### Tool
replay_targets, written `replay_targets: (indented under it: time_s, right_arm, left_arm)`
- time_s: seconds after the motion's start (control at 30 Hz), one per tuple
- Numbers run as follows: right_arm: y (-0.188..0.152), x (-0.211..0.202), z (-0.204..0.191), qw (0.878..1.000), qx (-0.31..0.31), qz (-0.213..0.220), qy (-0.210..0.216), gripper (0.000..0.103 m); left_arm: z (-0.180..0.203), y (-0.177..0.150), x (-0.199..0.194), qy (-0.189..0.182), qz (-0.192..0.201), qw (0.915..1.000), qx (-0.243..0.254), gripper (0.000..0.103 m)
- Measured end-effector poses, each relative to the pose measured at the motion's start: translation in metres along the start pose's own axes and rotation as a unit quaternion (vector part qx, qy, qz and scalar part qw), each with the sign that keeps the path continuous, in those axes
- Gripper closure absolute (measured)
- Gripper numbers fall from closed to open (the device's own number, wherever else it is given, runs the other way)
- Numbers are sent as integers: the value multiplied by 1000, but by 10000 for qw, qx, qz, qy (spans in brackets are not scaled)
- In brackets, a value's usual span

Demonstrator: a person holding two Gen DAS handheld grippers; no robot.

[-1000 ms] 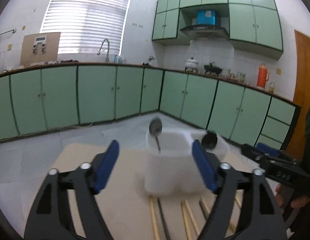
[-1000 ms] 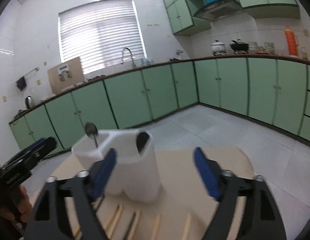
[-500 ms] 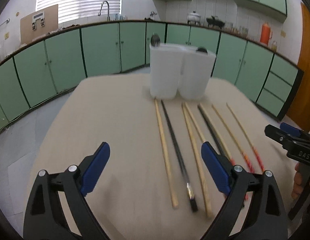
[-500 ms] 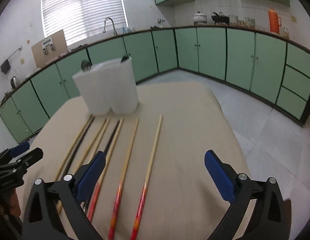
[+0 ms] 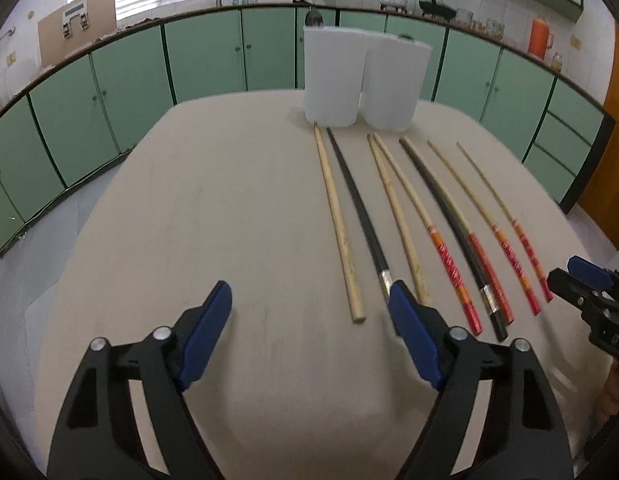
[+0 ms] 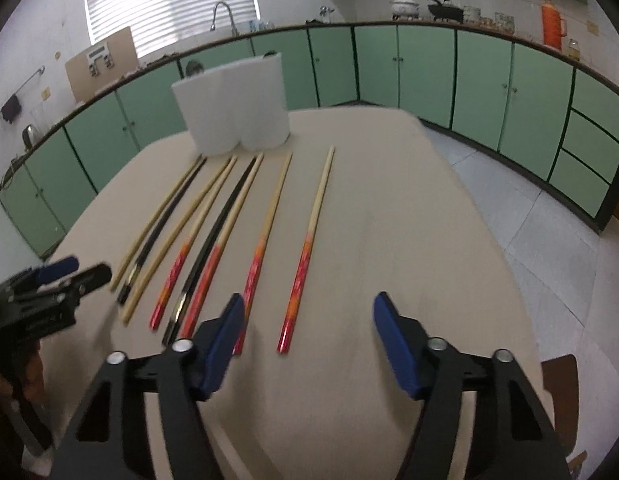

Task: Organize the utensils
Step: 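Grasp a plain wooden chopstick with the left tool while the right tool grasps a red chopstick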

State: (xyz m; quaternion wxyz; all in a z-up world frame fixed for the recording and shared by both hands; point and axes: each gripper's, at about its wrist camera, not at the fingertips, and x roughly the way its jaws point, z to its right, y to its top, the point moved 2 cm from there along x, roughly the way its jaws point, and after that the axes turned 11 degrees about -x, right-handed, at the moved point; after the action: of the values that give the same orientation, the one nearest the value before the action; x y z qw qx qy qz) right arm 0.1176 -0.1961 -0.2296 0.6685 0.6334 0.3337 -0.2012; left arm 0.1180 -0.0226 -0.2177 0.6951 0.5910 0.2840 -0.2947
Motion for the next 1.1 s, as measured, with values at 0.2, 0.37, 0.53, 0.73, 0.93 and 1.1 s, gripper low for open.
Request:
replay_targets:
  time_s: [0.2,0.37,0.53,0.73,0.93,1.1]
  right_arm:
    - [-4,3,-3,9999,-103,-74,-20,58]
    - [-6,4,-7,9996,-240,-87,-77,66]
    - [-8,5,-14,9987,-466,-84,-189,74]
    - [-7,6,-18,9984,-535,-84,-145,90]
    - [-5,6,-15,9990,-425,-116,-59,95]
    - [-2,1,-11,9994,-347,-82,-27,97]
  left_arm:
    - [3,-4,7,71,-208,9998,19,33]
    - [5,-4,7,116,-221,9997,63,35]
    - [10,-4,8,119,-226,9996,104,44]
    - [19,-5,8,10,-208,9996,170,65]
    - [21,-5,8,-52,-195,9996,189,90]
    - [19,-2,4,-101,-180,9997,112,96]
